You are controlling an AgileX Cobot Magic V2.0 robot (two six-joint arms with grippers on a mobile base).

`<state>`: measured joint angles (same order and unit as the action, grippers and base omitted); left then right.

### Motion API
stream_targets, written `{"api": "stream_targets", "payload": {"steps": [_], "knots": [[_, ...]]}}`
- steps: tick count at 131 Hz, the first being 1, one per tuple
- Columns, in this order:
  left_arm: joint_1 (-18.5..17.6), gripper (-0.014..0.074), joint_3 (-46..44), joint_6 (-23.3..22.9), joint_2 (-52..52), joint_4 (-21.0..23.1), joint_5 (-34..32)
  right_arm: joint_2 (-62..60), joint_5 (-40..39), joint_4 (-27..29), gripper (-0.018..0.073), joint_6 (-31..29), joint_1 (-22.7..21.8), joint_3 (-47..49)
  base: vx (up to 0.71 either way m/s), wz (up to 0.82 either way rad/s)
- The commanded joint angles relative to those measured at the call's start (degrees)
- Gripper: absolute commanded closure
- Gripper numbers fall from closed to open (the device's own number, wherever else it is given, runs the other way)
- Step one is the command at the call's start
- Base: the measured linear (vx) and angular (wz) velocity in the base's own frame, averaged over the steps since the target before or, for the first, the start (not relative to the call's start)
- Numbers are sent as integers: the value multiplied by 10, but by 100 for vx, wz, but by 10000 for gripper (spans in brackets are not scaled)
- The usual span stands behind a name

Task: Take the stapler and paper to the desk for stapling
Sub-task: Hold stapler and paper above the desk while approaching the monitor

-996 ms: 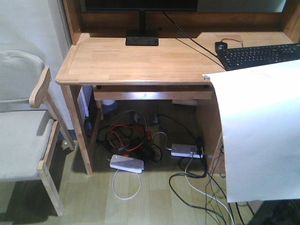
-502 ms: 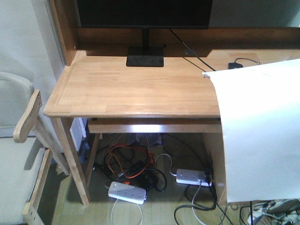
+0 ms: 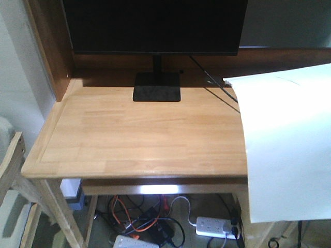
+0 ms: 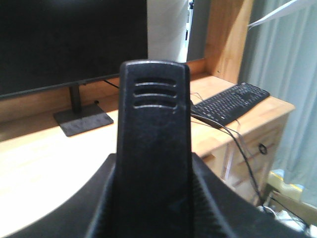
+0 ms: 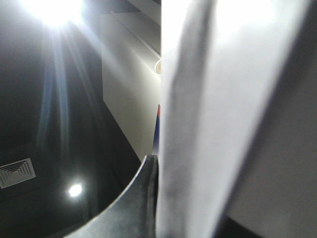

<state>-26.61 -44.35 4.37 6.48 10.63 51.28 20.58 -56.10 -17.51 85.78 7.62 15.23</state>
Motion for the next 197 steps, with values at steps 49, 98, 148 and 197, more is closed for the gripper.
{"api": "stream_targets", "payload": {"steps": [49,98,148,197], "knots": [[-2,603,-15,-1,10,10,-62,5,-21,4,561,-4,-4,16,30,1],[-2,603,-15,-1,10,10,-62,5,-21,4,561,-4,-4,16,17,4],[-2,603,-15,-1,10,10,-62,5,-21,4,561,-4,-4,16,8,1],[-2,603,-15,-1,10,10,-62,5,-21,4,561,-4,-4,16,6,0]]}}
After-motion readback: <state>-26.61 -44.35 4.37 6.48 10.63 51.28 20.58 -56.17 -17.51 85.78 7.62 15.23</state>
